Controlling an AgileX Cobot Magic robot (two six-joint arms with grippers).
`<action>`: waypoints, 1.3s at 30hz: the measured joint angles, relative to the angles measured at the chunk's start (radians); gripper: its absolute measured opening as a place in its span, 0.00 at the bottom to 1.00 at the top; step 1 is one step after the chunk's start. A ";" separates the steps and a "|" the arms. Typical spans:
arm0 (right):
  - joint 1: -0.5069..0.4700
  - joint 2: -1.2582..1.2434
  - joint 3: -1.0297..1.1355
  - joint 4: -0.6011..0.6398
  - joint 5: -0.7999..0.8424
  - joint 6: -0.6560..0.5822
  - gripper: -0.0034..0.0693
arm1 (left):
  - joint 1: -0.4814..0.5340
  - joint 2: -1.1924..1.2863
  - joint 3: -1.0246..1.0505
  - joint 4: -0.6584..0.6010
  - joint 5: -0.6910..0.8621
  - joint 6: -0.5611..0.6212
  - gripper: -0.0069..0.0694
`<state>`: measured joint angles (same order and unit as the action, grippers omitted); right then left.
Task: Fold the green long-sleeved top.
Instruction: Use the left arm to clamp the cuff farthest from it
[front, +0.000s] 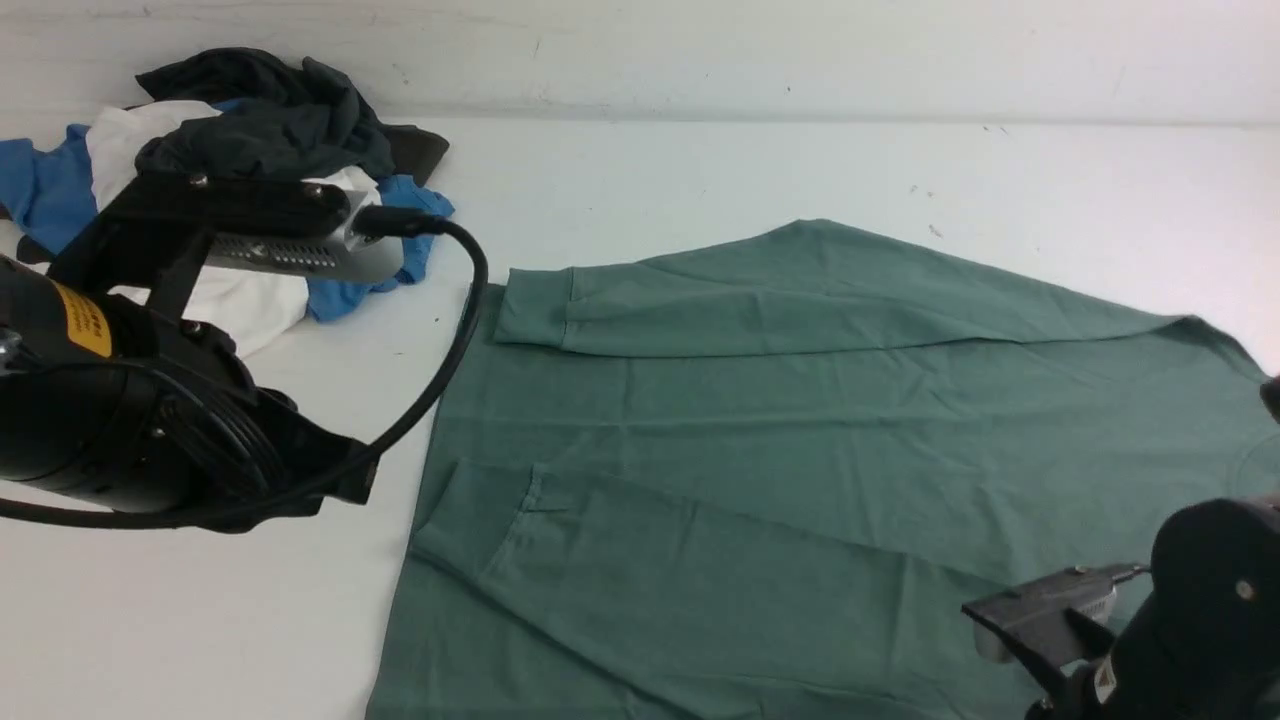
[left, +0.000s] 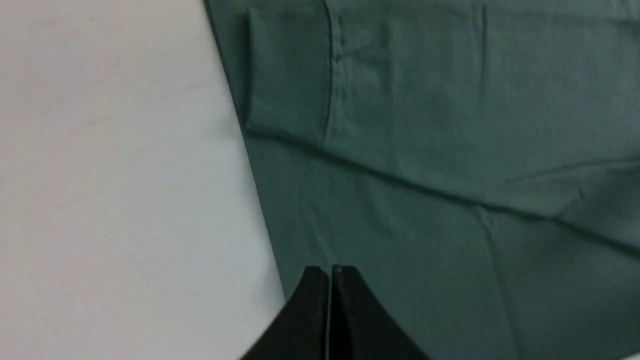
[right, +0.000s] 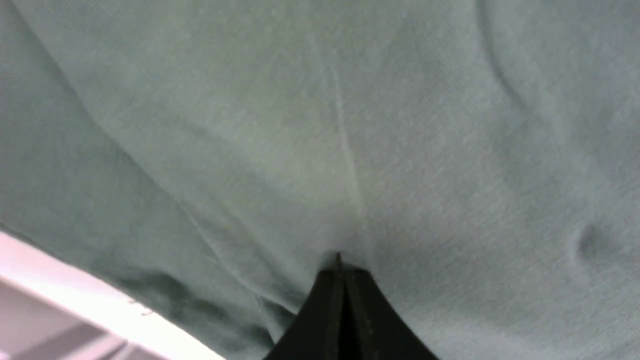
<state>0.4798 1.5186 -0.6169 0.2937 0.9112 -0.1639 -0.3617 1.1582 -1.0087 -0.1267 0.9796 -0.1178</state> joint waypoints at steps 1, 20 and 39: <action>0.000 0.000 0.000 0.000 0.000 0.000 0.03 | 0.000 0.002 0.000 0.000 -0.003 0.000 0.09; 0.009 -0.390 -0.285 -0.262 0.253 0.185 0.03 | 0.078 0.683 -0.571 0.024 -0.058 -0.027 0.11; 0.009 -0.491 -0.306 -0.312 0.329 0.240 0.03 | 0.079 1.138 -0.889 0.077 -0.232 -0.026 0.62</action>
<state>0.4893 1.0274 -0.9234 -0.0179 1.2406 0.0766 -0.2831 2.2964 -1.8974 -0.0493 0.7475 -0.1441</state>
